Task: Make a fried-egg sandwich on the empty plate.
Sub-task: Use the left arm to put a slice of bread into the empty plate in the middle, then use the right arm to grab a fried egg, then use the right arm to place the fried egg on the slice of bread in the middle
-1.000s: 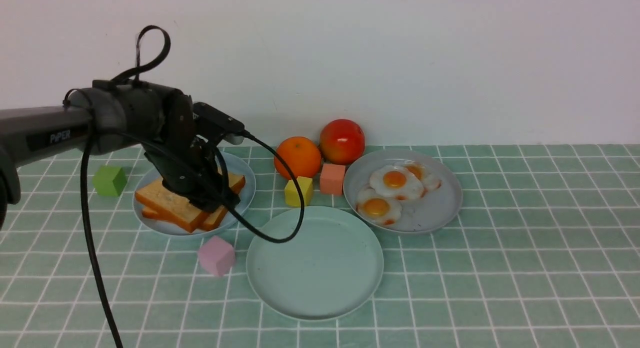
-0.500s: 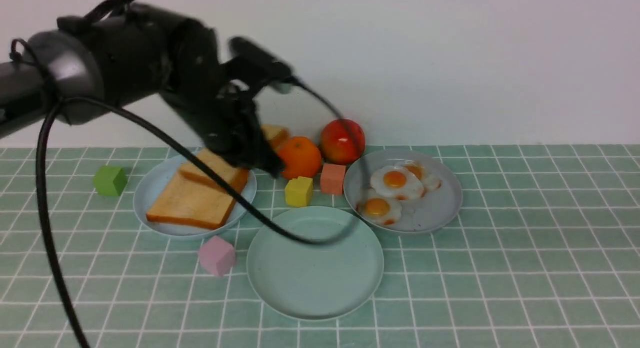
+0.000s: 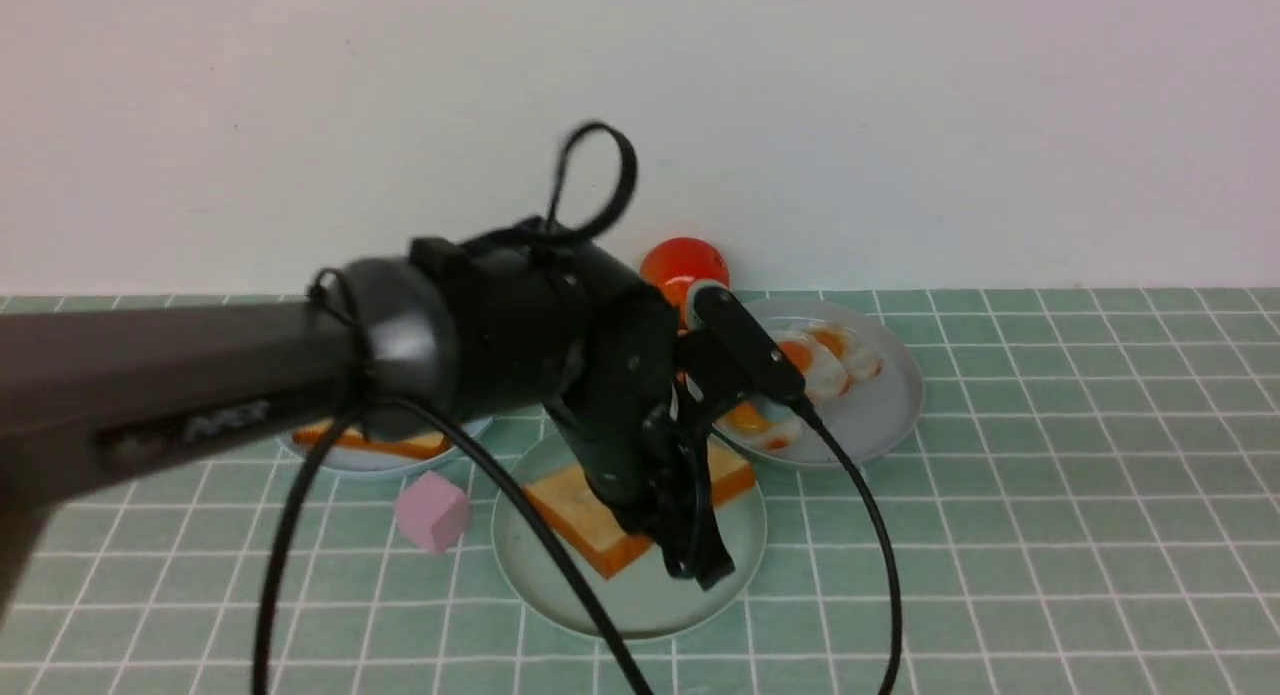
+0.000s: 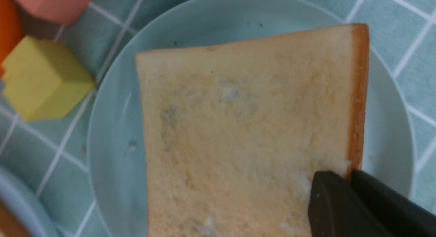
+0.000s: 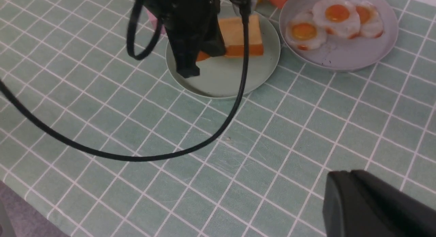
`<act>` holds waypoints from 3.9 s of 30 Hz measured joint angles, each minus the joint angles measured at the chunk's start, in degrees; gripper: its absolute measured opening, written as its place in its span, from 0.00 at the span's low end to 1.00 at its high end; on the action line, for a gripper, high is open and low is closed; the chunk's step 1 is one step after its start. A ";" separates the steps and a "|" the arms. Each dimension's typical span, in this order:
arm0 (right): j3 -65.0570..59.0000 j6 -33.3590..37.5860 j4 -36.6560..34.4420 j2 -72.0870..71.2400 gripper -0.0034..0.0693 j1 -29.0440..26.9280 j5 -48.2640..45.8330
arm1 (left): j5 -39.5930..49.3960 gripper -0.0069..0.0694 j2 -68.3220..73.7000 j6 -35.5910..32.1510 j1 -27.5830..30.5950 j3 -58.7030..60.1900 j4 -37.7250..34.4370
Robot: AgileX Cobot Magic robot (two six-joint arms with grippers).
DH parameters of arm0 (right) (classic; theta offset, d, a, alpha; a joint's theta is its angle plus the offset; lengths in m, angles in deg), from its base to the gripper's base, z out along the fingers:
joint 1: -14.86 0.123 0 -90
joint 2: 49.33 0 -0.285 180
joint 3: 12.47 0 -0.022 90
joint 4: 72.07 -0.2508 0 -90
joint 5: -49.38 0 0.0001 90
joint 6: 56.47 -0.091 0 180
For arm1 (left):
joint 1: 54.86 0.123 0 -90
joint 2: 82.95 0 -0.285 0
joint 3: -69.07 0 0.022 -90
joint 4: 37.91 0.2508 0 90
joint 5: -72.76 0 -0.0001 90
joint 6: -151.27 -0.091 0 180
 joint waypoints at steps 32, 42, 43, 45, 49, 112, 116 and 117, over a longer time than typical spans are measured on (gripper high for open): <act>1.09 -9.80 6.21 29.53 0.28 -3.38 13.98 | 2.56 0.37 -28.22 12.42 0.00 0.02 -6.53; 12.14 -0.72 -16.83 55.16 0.35 -11.99 19.89 | 1.46 0.07 -51.77 16.48 0.00 14.84 -4.43; 13.42 1.04 -21.46 58.30 0.38 -12.00 20.13 | 0.06 0.07 -55.49 16.53 0.00 18.97 -5.28; 15.18 2.79 -26.25 61.78 0.42 -12.00 20.32 | -1.47 0.07 -59.14 16.53 0.00 22.86 -7.07; 20.01 4.30 -33.56 70.50 0.51 -12.06 22.39 | -8.56 0.07 -69.78 16.53 0.00 32.45 -10.16; 34.17 6.25 -34.26 75.04 0.12 -14.25 20.60 | -11.28 0.07 -72.78 16.53 0.00 35.02 -11.15; 33.99 7.28 -34.07 69.28 0.12 -13.76 12.50 | -9.74 0.07 -72.78 16.53 0.00 35.02 -8.86; 33.53 7.42 -34.13 68.07 0.12 -13.07 10.34 | -9.57 0.07 -72.78 16.53 0.00 35.02 -8.37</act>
